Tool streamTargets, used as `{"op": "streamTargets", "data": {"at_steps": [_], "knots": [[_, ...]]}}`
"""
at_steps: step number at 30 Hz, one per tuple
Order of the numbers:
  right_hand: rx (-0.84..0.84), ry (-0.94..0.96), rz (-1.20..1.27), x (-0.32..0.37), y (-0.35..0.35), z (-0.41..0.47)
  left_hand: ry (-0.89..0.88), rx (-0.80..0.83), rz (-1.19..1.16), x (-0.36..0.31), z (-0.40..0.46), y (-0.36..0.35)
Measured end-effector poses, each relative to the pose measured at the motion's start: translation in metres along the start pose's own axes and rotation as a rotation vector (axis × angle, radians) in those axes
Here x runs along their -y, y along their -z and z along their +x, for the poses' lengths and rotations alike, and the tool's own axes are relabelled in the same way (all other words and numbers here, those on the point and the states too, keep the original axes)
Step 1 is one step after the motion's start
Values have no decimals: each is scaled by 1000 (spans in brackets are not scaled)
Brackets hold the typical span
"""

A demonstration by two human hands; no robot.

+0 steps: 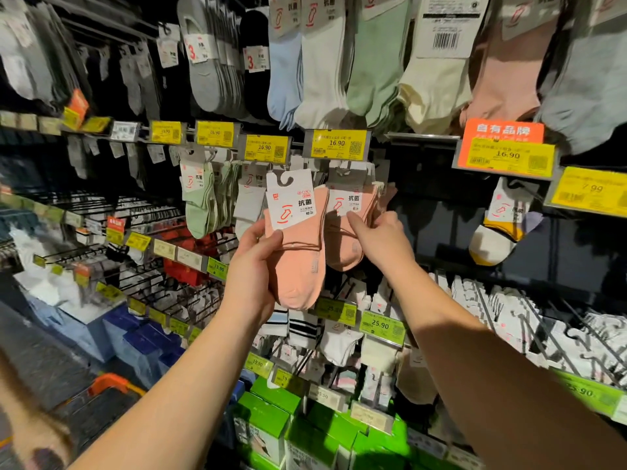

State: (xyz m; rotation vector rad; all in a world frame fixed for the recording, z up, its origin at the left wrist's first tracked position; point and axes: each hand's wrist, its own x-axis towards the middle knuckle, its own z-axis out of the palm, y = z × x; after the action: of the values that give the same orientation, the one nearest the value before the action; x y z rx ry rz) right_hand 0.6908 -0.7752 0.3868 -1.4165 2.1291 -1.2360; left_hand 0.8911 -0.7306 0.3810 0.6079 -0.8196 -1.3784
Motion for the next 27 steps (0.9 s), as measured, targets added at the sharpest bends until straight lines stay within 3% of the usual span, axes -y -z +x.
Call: {"op": "streamTargets", "data": {"at_steps": [5, 7, 10, 12, 20, 27], "knots": [[-174, 159, 220, -9, 8, -44, 10, 29, 23, 5, 1, 1], [-57, 187, 370, -6, 9, -68, 16, 39, 8, 10, 2, -1], [256, 172, 494, 3, 6, -84, 20, 81, 9, 15, 2, -6], [309, 170, 541, 9, 5, -81, 35, 112, 17, 18, 3, -10], [156, 209, 461, 16, 4, -52, 86, 151, 36, 21, 15, -26], [98, 182, 373, 21, 5, -35, 92, 37, 124, 30, 36, -33]]}}
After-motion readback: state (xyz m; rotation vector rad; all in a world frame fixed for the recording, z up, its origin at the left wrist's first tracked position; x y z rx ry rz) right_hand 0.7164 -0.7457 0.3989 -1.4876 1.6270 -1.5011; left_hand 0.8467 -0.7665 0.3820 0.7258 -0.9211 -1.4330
